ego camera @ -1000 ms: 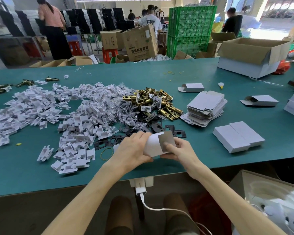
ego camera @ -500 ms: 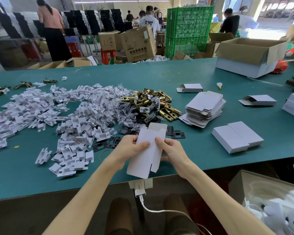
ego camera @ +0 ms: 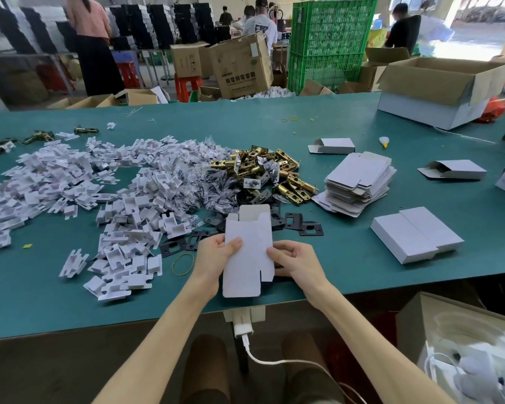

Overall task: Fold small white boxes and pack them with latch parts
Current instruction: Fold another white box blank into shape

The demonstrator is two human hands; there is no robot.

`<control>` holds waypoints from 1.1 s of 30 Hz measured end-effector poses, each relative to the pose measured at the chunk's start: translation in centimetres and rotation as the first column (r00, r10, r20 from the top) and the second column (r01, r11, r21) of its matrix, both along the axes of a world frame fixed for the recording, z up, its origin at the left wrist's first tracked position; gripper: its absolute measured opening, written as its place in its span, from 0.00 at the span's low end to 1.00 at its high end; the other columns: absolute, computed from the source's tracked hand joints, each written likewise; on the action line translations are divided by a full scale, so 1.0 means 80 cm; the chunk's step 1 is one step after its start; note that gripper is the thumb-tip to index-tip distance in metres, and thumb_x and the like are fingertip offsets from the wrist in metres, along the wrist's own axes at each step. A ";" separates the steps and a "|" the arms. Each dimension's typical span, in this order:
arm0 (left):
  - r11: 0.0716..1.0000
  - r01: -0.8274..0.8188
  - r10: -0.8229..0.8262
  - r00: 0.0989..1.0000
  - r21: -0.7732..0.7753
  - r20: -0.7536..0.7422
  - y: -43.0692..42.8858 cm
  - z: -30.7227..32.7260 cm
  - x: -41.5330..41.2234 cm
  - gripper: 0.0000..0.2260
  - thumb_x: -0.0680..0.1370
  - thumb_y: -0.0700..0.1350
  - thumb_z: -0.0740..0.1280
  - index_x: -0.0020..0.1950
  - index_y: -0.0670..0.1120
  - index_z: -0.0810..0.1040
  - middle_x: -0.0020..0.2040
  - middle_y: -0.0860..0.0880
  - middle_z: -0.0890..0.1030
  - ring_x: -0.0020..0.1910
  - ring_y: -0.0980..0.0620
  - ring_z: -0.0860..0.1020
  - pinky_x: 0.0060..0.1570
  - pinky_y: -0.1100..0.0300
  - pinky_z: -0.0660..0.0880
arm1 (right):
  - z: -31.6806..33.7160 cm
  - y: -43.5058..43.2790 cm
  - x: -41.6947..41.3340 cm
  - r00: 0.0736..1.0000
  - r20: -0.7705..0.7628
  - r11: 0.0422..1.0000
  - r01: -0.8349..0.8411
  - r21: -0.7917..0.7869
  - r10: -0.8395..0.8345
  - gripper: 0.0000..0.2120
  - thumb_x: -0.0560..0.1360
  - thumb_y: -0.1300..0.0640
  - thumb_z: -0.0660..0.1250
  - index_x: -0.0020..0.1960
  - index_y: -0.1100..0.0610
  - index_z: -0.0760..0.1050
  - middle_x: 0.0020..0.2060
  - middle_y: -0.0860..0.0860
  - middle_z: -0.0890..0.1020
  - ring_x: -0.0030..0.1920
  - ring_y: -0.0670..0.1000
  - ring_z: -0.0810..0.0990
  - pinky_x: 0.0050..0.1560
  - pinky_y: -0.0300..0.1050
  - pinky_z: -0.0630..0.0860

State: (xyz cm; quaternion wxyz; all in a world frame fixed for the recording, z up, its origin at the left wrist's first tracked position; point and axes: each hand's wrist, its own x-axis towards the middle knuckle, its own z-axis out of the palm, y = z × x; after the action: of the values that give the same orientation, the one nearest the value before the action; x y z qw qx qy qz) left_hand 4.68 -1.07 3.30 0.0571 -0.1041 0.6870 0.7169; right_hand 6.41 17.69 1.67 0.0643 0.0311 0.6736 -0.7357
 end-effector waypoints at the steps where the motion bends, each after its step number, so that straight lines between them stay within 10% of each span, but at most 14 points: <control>1: 1.000 0.013 -0.013 1.000 -0.002 0.000 -0.001 -0.002 -0.001 0.07 0.81 0.40 0.71 0.57 0.38 0.82 0.50 0.43 0.88 0.45 0.45 0.87 0.39 0.53 0.84 | -0.002 0.001 0.000 1.000 -0.001 1.000 -0.007 0.012 0.007 0.09 0.79 0.59 0.71 0.57 0.62 0.81 0.46 0.54 0.88 0.47 0.53 0.88 0.43 0.42 0.83; 13: 0.954 0.124 -0.157 0.982 -0.272 -0.101 -0.006 -0.005 0.012 0.20 0.83 0.50 0.68 0.52 0.29 0.80 0.49 0.37 0.86 0.49 0.34 0.85 0.50 0.34 0.79 | -0.014 -0.002 0.000 0.995 -0.057 0.995 0.084 0.048 -0.081 0.07 0.80 0.55 0.71 0.54 0.58 0.82 0.46 0.52 0.88 0.47 0.53 0.87 0.44 0.48 0.84; 26: 0.974 0.142 -0.164 0.979 -0.175 -0.121 -0.015 -0.019 0.013 0.23 0.84 0.50 0.67 0.50 0.26 0.75 0.48 0.32 0.84 0.42 0.41 0.83 0.42 0.47 0.75 | -0.011 -0.005 0.004 0.992 -0.077 0.992 0.104 0.078 -0.098 0.11 0.81 0.54 0.69 0.47 0.61 0.81 0.39 0.54 0.87 0.36 0.52 0.85 0.33 0.41 0.79; 33: 0.979 0.148 -0.172 0.970 -0.143 -0.175 -0.011 -0.024 0.017 0.21 0.83 0.58 0.62 0.56 0.41 0.82 0.50 0.44 0.87 0.46 0.47 0.85 0.41 0.56 0.79 | -0.012 -0.005 0.005 0.978 -0.151 0.989 0.147 0.024 -0.142 0.15 0.82 0.54 0.67 0.69 0.49 0.73 0.41 0.56 0.87 0.43 0.55 0.86 0.42 0.50 0.83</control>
State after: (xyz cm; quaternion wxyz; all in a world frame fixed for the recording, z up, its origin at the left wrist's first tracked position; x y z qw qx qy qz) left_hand 6.04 -1.96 1.37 0.0434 0.0157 0.7405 0.6704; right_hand 6.80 17.25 0.72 -0.0404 0.0262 0.6853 -0.7267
